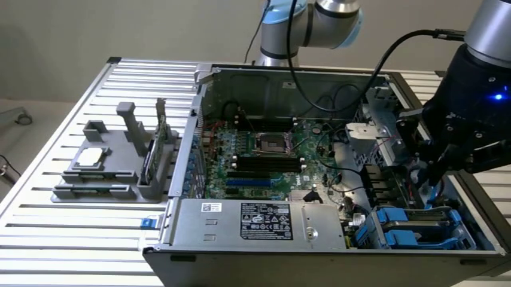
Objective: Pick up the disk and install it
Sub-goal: 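Insert the first disk wire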
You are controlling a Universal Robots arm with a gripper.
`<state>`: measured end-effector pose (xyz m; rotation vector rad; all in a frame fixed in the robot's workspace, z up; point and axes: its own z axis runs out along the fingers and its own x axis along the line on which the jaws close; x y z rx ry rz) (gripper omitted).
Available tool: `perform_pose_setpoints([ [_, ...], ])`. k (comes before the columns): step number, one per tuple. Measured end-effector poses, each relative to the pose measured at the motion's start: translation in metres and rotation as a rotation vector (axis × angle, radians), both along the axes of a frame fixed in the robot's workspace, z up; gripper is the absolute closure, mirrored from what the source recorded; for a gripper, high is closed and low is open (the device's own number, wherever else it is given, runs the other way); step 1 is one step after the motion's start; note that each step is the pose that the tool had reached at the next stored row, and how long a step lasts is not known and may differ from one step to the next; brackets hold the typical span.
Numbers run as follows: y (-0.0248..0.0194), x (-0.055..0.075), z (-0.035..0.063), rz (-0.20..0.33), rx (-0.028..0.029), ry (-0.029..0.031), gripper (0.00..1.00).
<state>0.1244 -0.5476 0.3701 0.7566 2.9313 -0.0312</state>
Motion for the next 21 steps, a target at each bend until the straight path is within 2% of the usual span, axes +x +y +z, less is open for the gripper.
perform_pose_setpoints([
  [4,0.0,-0.002,0.0025,-0.012,-0.0007,-0.0002,0.83],
  [5,0.0,-0.002,0.0027,-0.019,-0.0026,-0.0001,0.83],
  [7,0.0,-0.002,0.0029,-0.034,-0.0099,-0.0002,0.83],
  [9,0.0,-0.002,0.0028,-0.049,-0.0206,-0.0003,0.83],
  [13,0.0,-0.002,0.0028,-0.074,-0.0499,-0.0007,0.83],
  [15,-0.0001,-0.002,0.0025,-0.086,-0.0623,-0.0009,0.83],
  [17,-0.0006,-0.002,0.0016,-0.094,-0.0654,-0.0008,0.83],
  [21,-0.0014,-0.002,-0.0013,-0.099,-0.066,-0.0006,0.83],
])
